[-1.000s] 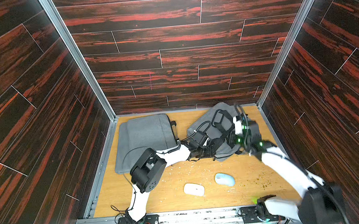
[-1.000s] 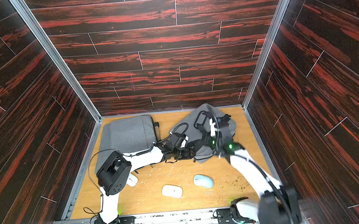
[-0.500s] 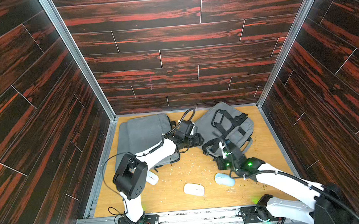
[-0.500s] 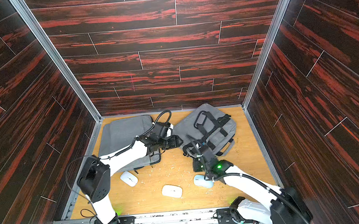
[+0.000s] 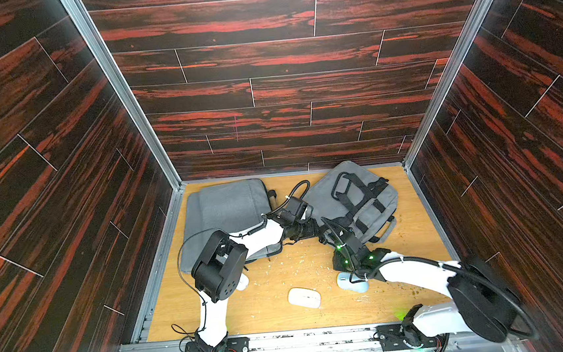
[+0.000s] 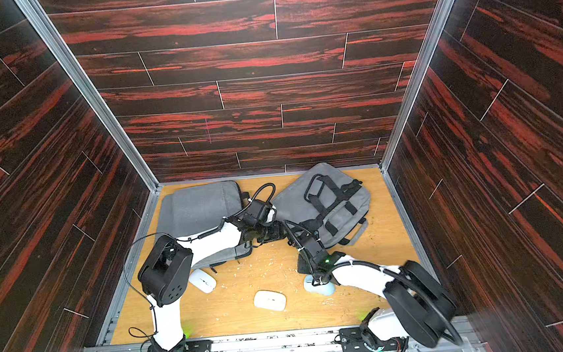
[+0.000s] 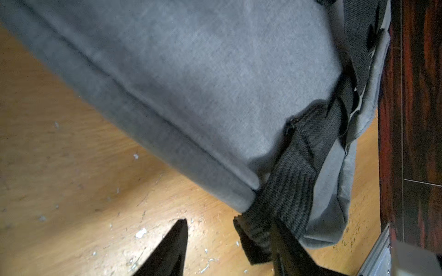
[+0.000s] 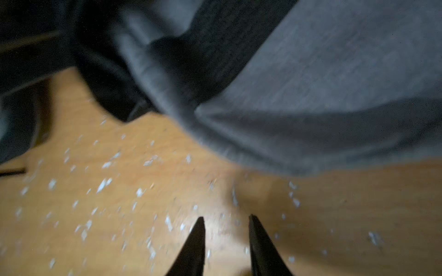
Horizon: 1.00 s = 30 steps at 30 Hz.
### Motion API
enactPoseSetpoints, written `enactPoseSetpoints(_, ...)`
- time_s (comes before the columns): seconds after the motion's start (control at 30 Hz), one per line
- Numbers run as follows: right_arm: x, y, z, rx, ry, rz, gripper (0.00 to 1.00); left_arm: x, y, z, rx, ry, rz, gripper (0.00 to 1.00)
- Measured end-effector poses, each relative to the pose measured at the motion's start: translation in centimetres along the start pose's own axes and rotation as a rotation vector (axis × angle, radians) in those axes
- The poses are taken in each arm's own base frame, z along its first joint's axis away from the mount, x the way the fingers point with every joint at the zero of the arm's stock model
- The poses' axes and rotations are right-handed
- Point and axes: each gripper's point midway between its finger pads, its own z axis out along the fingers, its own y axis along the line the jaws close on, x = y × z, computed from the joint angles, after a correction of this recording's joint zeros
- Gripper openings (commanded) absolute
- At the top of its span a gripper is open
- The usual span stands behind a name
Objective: Put the mouse into the laptop bag
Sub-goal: Unzip the zipper on the zippered laptop bag.
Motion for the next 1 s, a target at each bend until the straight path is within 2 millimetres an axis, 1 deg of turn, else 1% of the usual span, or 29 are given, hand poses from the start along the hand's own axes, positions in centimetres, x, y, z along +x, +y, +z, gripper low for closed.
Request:
enactPoseSetpoints(0.17,-1.2,0.2,0.9,0.021,-0.047,0.026,0.29,-0.2,-0.4,0.0,0.019,-0.005,0.004,0.61)
enactPoseSetpoints(0.23,-1.6,0.2,1.2,0.032,-0.066,0.034,0.24,-0.2,-0.5,0.0,0.024,-0.006,0.003,0.61)
enactPoseSetpoints(0.37,-2.4,0.0,1.7,0.052,-0.112,0.058,0.18,-0.2,-0.7,0.0,0.036,-0.003,-0.001,0.61)
enactPoseSetpoints(0.47,-2.8,-0.4,2.2,0.077,-0.140,0.076,0.12,-0.2,-1.0,0.0,0.050,-0.002,-0.007,0.61)
enactPoseSetpoints(0.5,-2.9,-0.6,2.4,0.088,-0.146,0.080,0.12,-0.3,-1.1,0.0,0.055,-0.003,-0.008,0.61)
enactPoseSetpoints(0.57,-3.0,-0.9,2.8,0.104,-0.152,0.089,0.13,-0.3,-1.3,0.0,0.064,-0.002,-0.012,0.61)
enactPoseSetpoints(0.7,-3.3,-1.0,3.4,0.121,-0.163,0.109,0.27,-0.2,-1.5,0.0,0.077,0.002,-0.017,0.61)
enactPoseSetpoints(0.77,-3.6,-0.9,3.5,0.117,-0.172,0.121,0.27,-0.2,-1.6,0.0,0.081,0.004,-0.020,0.62)
enactPoseSetpoints(0.87,-3.9,-1.2,3.6,0.120,-0.182,0.145,0.04,-0.2,-1.7,0.0,0.084,0.006,-0.022,0.62)
enactPoseSetpoints(0.9,-3.9,-1.3,3.8,0.124,-0.183,0.152,0.00,-0.2,-1.7,-0.1,0.086,0.007,-0.023,0.62)
enactPoseSetpoints(1.0,-4.1,-1.4,3.9,0.121,-0.187,0.164,0.00,-0.2,-1.8,-0.1,0.090,0.008,-0.025,0.62)
